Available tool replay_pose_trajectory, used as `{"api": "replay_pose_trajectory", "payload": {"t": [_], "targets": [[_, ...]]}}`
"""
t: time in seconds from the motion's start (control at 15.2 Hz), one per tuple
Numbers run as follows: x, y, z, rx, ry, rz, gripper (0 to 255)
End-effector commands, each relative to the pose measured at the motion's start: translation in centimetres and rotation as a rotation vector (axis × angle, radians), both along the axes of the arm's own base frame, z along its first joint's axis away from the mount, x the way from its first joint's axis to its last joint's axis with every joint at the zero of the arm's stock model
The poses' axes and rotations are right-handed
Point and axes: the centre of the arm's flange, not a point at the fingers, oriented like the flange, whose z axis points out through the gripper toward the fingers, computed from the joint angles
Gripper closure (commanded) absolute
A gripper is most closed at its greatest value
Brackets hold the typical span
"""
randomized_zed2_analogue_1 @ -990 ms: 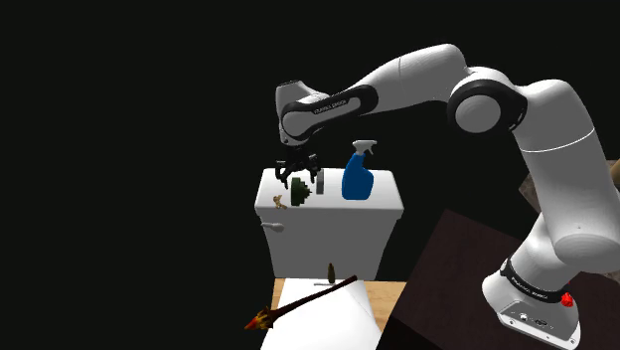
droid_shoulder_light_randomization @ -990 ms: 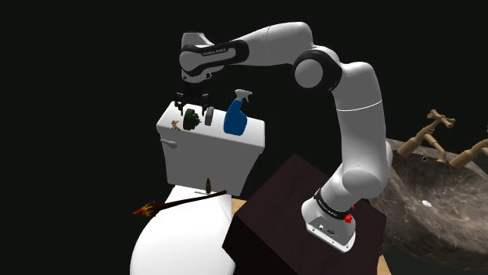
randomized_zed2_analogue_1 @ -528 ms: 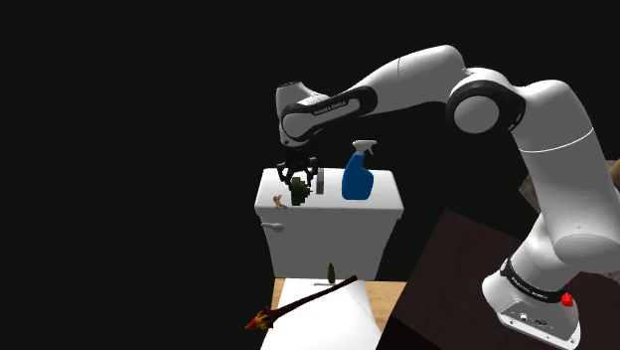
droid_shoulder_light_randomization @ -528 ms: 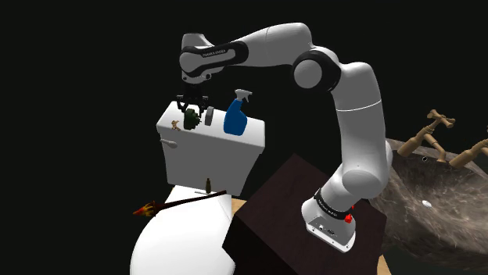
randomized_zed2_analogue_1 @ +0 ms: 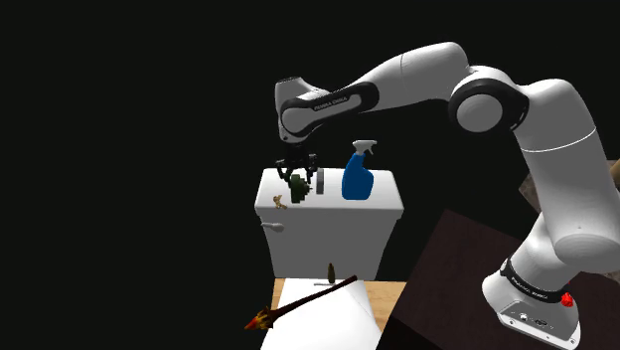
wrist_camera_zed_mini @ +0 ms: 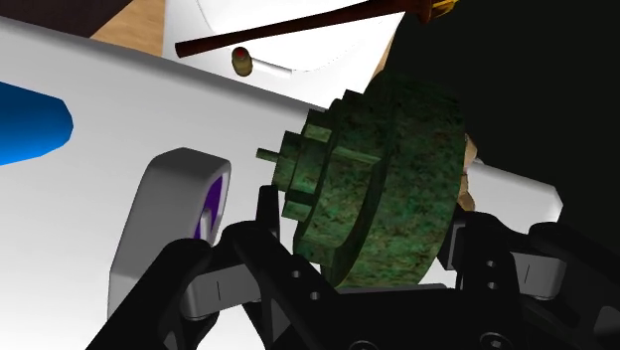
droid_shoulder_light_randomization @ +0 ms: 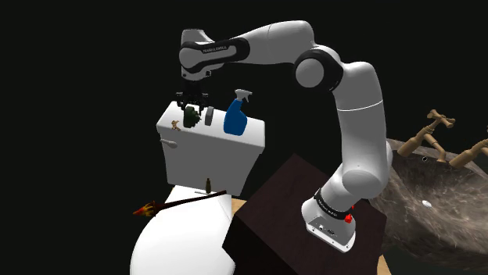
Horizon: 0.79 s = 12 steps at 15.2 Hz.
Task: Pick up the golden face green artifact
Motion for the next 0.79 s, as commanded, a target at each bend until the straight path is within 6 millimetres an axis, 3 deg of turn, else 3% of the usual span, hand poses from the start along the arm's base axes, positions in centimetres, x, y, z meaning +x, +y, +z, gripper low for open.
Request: {"api": "replay_pose_trajectory", "payload": {"t": [0.0,0.73], "targets": [[0.0,-0.1,1.1,0.0,0.0,0.0,255],[0.0,-0.1,6.5,0.0,0.0,0.0,255]]}}
